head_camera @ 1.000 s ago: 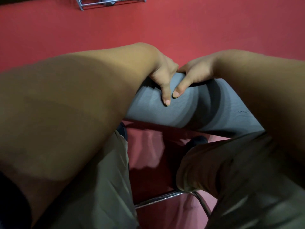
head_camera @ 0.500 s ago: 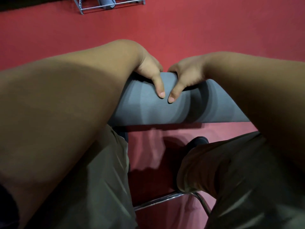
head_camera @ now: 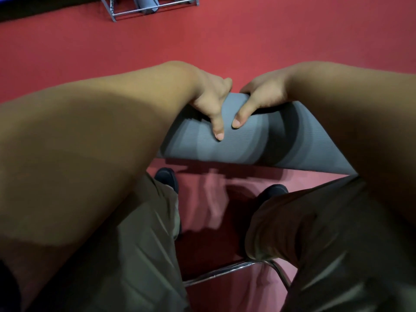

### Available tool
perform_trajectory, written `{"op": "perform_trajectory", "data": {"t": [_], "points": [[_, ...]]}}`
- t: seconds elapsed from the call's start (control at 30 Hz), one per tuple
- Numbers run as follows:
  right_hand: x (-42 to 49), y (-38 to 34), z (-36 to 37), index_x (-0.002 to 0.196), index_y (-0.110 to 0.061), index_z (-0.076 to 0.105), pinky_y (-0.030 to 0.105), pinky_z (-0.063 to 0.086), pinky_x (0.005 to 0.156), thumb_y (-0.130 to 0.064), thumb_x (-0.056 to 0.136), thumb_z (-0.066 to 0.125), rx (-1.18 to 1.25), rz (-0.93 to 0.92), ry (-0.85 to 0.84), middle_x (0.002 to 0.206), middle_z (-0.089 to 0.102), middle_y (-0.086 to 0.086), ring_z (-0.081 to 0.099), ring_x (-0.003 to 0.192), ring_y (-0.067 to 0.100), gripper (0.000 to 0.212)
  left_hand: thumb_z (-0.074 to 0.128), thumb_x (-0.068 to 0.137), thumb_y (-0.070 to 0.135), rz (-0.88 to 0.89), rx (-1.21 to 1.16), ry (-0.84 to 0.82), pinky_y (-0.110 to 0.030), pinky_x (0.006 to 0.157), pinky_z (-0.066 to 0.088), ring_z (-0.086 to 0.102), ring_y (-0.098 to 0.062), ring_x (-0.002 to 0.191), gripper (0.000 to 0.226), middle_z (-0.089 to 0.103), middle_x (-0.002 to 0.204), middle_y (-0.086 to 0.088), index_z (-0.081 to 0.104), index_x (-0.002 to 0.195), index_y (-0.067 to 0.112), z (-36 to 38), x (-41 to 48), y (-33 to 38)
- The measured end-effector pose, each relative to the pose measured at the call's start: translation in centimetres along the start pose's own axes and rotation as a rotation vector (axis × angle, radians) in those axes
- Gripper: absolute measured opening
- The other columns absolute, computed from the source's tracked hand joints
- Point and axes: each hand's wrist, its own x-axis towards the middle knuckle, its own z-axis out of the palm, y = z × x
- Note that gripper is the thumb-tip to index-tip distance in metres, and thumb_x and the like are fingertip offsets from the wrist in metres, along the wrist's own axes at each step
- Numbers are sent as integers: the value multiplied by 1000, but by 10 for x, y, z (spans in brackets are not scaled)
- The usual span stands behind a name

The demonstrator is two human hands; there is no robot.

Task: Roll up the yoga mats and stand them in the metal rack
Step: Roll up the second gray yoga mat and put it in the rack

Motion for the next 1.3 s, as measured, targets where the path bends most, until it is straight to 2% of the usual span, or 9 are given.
{"op": "perform_trajectory", "data": {"t": [0.13,0.23,0.4,0.57,0.63,0.83,1.03,1.13,1.3], "points": [[-5,-6,-4,133,-21,65,46,60,101,-53,71,93,-35,-43,-9,120,77,3,76,104,26,75,96,32,76,-18,-58,7,-48,91,61,70,-26,94,108,70,105,1,57,118,24,-9,0,-4],[-10,-13,-7,145,-24,52,41,52,106,-62,61,97,-172,-42,6,131,67,-1,66,118,26,103,98,33,73,-28,-149,-55,-49,86,65,79,-26,87,95,80,97,1,69,110,27,-13,1,-12],[-7,-25,-7,117,-27,67,45,58,97,-81,39,92,-347,-32,92,105,74,-2,71,97,26,99,100,44,65,-65,-221,-96,-49,84,66,81,-26,84,82,82,95,0,70,111,27,-18,-3,-16],[-12,-13,-11,110,-29,68,44,60,94,-79,44,92,-260,-28,115,103,74,-3,71,95,23,86,97,61,53,-33,-294,-123,-53,90,64,80,-29,92,70,81,104,-3,67,118,26,-14,-5,-16],[-12,-8,-11,109,-30,70,43,60,91,-77,45,93,-206,-26,109,103,75,-4,73,94,23,83,95,60,61,-23,-254,-102,-51,95,62,76,-28,98,78,77,111,-2,63,122,26,-15,-8,-13],[-14,2,-12,106,-31,74,46,61,94,-81,46,87,-57,6,151,101,78,-4,75,92,23,79,93,21,85,-11,-45,-18,-52,103,54,64,-30,112,142,61,124,2,39,140,28,-13,-4,-4],[-15,4,-9,111,-31,76,46,62,94,-74,55,88,10,-3,92,100,81,-5,79,91,22,72,93,31,82,-25,-34,9,-46,94,60,71,-26,95,111,72,106,0,61,119,23,-20,-11,1],[-14,2,-9,123,-31,69,49,61,98,-71,54,90,34,-30,45,112,79,-2,78,99,24,83,98,35,75,-10,-121,-50,-49,89,64,78,-27,88,94,81,95,2,72,110,25,-20,-7,-7],[-19,-7,-9,142,-30,48,37,51,96,-55,58,98,-60,-65,-21,121,65,-8,65,114,22,101,101,49,53,-20,-390,-244,-62,97,60,80,-39,94,84,82,105,-13,77,119,15,-16,-4,-21]]}}
